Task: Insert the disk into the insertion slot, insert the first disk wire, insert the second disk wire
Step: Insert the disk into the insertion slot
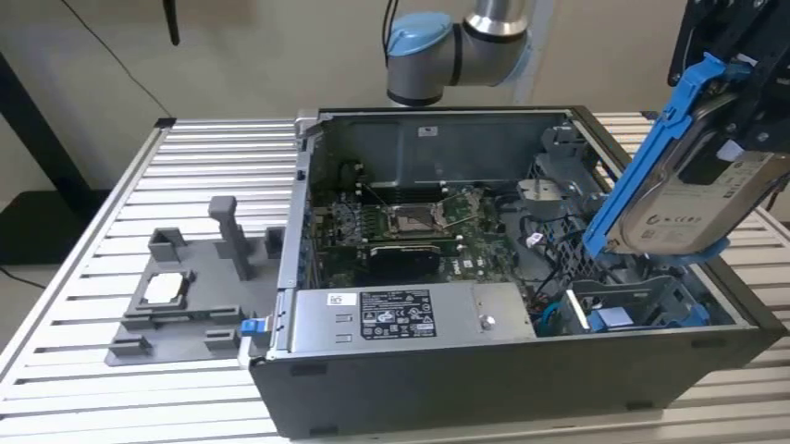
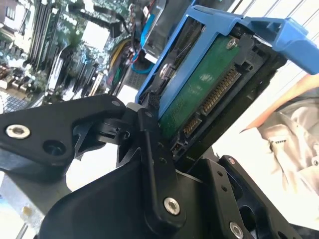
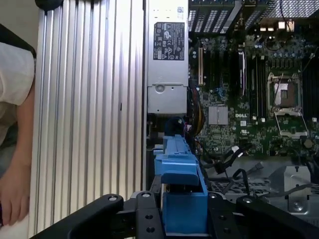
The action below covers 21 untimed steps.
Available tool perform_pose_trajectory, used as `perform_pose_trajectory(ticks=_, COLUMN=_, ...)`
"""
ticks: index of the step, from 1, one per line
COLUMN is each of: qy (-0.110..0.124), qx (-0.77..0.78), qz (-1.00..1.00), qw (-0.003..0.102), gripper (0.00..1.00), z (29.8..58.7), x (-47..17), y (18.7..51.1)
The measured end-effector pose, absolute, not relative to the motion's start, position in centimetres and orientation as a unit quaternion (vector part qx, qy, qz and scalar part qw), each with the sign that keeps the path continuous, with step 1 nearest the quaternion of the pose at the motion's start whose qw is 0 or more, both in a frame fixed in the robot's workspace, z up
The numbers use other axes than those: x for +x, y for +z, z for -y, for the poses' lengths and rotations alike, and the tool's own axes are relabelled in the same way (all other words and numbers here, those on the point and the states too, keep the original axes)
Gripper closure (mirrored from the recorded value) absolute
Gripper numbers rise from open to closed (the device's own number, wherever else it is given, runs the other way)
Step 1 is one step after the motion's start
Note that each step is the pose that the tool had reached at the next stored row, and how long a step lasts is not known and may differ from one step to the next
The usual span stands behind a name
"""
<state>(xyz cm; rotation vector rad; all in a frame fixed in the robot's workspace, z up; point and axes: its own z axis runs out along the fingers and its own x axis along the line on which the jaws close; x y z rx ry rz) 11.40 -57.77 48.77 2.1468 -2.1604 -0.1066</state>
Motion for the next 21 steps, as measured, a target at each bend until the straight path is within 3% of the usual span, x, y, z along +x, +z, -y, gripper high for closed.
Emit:
perform_pose_trajectory(ticks=5, qy=-0.023, qx=0.704, qz=0.709, qw=0.035, gripper=0.67, z=57.8, x=11.4, y=48.4)
perform_pose_trajectory(ticks=21, qy=-0.018, qx=0.704, qz=0.709, qw=0.030, gripper=0.67, z=58.0, x=11.4, y=46.1)
